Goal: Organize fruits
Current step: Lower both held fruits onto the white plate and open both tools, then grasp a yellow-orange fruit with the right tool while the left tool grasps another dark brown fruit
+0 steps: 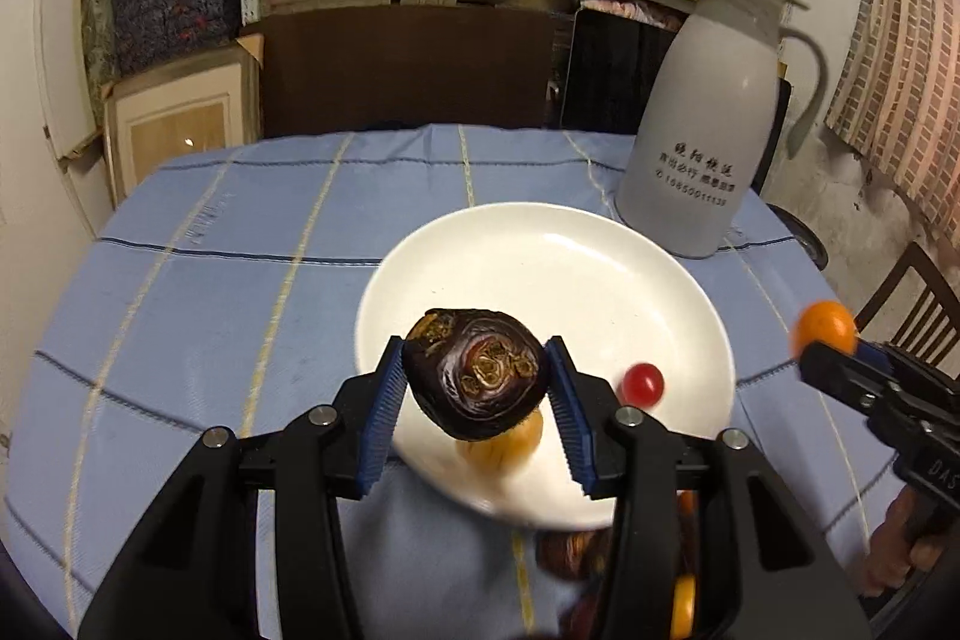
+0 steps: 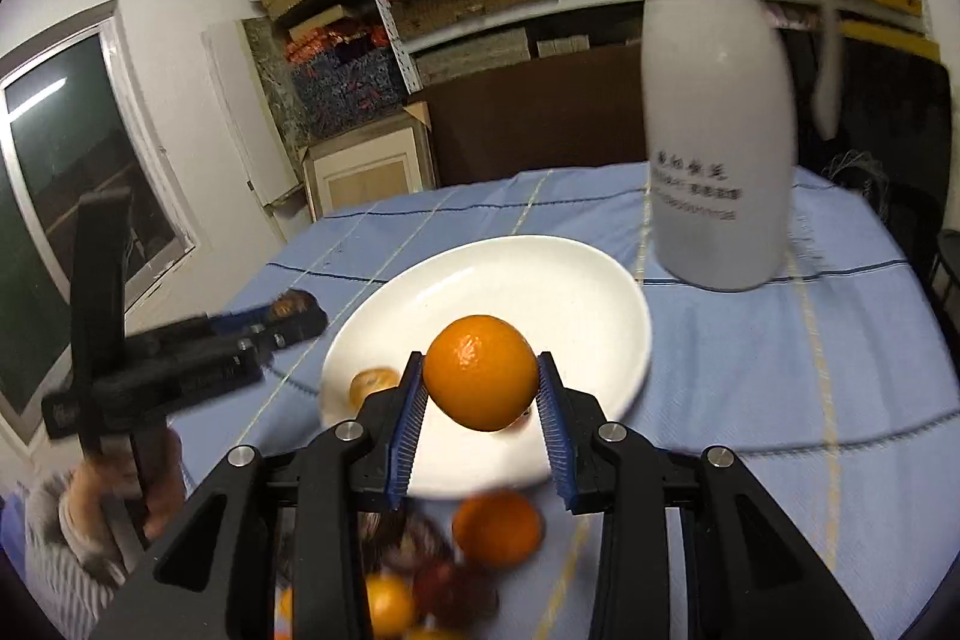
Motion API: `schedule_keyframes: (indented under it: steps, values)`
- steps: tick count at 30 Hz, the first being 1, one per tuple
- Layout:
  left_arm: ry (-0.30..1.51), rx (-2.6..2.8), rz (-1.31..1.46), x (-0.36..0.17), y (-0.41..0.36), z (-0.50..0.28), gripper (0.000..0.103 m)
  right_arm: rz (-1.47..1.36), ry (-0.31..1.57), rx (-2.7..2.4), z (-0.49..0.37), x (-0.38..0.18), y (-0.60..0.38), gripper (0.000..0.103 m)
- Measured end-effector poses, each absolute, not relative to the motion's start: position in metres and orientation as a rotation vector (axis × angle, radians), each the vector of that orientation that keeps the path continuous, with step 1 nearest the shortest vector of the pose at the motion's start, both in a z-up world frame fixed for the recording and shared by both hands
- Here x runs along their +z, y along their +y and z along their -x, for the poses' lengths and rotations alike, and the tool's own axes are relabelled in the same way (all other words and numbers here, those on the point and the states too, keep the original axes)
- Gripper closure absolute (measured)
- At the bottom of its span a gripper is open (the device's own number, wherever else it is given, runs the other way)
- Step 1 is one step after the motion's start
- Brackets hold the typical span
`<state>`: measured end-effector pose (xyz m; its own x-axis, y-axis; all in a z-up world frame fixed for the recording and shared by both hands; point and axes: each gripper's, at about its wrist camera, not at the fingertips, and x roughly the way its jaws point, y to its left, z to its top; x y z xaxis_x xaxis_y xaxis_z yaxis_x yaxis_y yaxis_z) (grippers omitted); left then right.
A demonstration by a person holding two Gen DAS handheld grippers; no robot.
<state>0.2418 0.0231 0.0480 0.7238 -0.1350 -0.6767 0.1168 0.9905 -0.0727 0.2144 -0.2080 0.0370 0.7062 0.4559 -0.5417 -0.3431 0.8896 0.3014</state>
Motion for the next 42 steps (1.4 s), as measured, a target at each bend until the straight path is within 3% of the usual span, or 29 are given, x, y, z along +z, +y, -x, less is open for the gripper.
schedule_keyframes:
  steps: [9,11,13,16,17,18,19,20,22,33,42]
  values:
    - [0.86,-0.204,0.064,-0.004,0.021,-0.296,0.056,-0.126,0.78,0.384,-0.277,-0.011,-0.183,0.065]
    - [0.868,-0.211,0.071,-0.007,0.022,-0.296,0.047,-0.137,0.774,0.373,-0.277,-0.011,-0.185,0.047]
    - [0.834,-0.197,0.071,0.001,0.023,-0.292,0.033,-0.168,0.741,0.366,-0.272,-0.002,-0.191,0.047]
    - [0.783,-0.165,0.075,0.018,0.027,-0.279,0.03,-0.203,0.677,0.366,-0.256,0.022,-0.203,0.047]
    - [0.774,-0.149,0.081,0.024,0.03,-0.274,0.025,-0.212,0.663,0.368,-0.251,0.029,-0.207,0.044]
    - [0.769,-0.135,0.088,0.028,0.033,-0.269,0.011,-0.223,0.64,0.371,-0.239,0.039,-0.211,0.04]
    - [0.76,-0.108,0.098,0.033,0.036,-0.261,0.008,-0.231,0.622,0.37,-0.229,0.045,-0.214,0.029]
    - [0.747,-0.095,0.104,0.037,0.039,-0.252,0.008,-0.242,0.6,0.369,-0.214,0.048,-0.218,0.016]
    - [0.733,-0.089,0.109,0.038,0.045,-0.229,0.005,-0.257,0.575,0.362,-0.194,0.047,-0.224,0.008]
    - [0.789,-0.059,0.089,0.001,0.055,-0.116,0.005,-0.35,0.666,0.378,-0.121,0.004,-0.254,0.004]
    - [0.858,-0.034,0.03,-0.017,0.047,-0.113,0.005,-0.378,0.688,0.409,-0.107,-0.004,-0.252,0.004]
